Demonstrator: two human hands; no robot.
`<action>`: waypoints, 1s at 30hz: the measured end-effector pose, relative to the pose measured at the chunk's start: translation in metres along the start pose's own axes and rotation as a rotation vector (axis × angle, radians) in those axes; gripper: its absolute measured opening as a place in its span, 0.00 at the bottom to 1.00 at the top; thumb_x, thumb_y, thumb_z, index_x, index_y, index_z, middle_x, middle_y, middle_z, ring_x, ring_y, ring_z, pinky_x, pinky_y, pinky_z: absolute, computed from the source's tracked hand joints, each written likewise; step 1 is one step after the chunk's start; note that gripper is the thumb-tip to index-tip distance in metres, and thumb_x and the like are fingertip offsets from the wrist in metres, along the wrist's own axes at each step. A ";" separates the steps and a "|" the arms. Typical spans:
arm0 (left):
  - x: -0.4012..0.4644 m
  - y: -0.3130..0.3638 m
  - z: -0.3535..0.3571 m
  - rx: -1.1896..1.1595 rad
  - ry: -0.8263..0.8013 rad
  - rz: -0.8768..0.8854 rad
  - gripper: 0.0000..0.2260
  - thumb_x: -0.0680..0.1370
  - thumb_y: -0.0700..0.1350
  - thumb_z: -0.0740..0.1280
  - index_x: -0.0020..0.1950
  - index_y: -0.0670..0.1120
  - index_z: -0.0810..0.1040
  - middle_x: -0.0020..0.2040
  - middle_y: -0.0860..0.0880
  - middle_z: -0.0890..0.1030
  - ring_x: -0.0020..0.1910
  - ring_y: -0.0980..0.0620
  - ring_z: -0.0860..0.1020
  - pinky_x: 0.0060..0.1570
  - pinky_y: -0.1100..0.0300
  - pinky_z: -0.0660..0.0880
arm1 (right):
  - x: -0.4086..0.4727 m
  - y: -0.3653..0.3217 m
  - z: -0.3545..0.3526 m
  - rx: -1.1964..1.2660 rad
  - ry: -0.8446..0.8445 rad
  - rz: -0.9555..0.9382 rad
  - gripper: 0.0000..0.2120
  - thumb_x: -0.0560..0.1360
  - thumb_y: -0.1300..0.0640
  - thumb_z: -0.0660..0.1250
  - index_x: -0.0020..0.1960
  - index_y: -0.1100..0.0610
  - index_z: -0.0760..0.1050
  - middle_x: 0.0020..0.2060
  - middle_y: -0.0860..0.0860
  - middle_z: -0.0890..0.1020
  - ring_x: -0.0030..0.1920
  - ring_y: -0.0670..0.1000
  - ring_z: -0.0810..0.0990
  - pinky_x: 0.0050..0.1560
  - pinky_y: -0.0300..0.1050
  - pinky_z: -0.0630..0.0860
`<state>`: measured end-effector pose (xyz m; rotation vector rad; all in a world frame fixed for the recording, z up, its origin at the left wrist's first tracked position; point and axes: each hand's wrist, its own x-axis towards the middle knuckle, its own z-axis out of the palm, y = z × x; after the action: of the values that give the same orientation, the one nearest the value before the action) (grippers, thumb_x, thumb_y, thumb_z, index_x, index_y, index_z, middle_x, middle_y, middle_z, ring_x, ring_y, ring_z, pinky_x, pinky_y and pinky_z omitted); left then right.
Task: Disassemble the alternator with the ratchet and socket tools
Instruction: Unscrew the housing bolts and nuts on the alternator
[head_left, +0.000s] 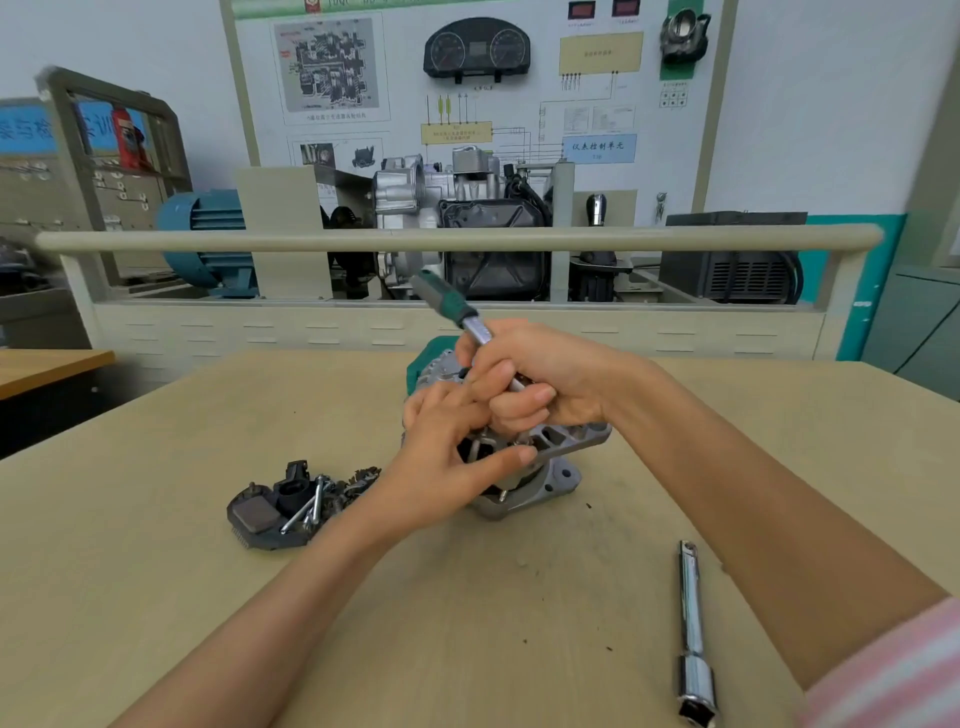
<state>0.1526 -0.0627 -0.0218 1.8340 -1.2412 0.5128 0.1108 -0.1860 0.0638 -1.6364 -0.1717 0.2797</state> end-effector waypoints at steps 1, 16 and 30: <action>0.000 -0.002 -0.004 -0.039 -0.019 0.013 0.12 0.67 0.58 0.69 0.49 0.70 0.76 0.55 0.80 0.67 0.57 0.76 0.60 0.60 0.77 0.49 | 0.003 -0.003 0.002 -0.052 -0.058 0.022 0.11 0.75 0.70 0.47 0.44 0.57 0.63 0.18 0.45 0.64 0.14 0.42 0.58 0.17 0.29 0.57; -0.004 -0.010 -0.005 -0.078 0.050 -0.010 0.16 0.64 0.57 0.70 0.49 0.53 0.81 0.46 0.66 0.76 0.54 0.68 0.68 0.66 0.58 0.52 | -0.007 0.031 0.050 0.723 0.898 -0.462 0.09 0.78 0.68 0.50 0.45 0.57 0.64 0.31 0.51 0.69 0.17 0.45 0.68 0.22 0.37 0.66; -0.004 -0.007 -0.004 -0.044 -0.005 -0.081 0.19 0.64 0.56 0.69 0.44 0.42 0.83 0.55 0.60 0.75 0.60 0.62 0.65 0.69 0.54 0.50 | 0.002 0.011 0.049 0.444 0.863 -0.221 0.12 0.74 0.67 0.48 0.54 0.58 0.65 0.26 0.51 0.65 0.15 0.45 0.63 0.19 0.33 0.61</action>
<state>0.1574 -0.0560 -0.0249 1.8412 -1.1676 0.4331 0.0981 -0.1394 0.0496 -1.1596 0.3449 -0.5308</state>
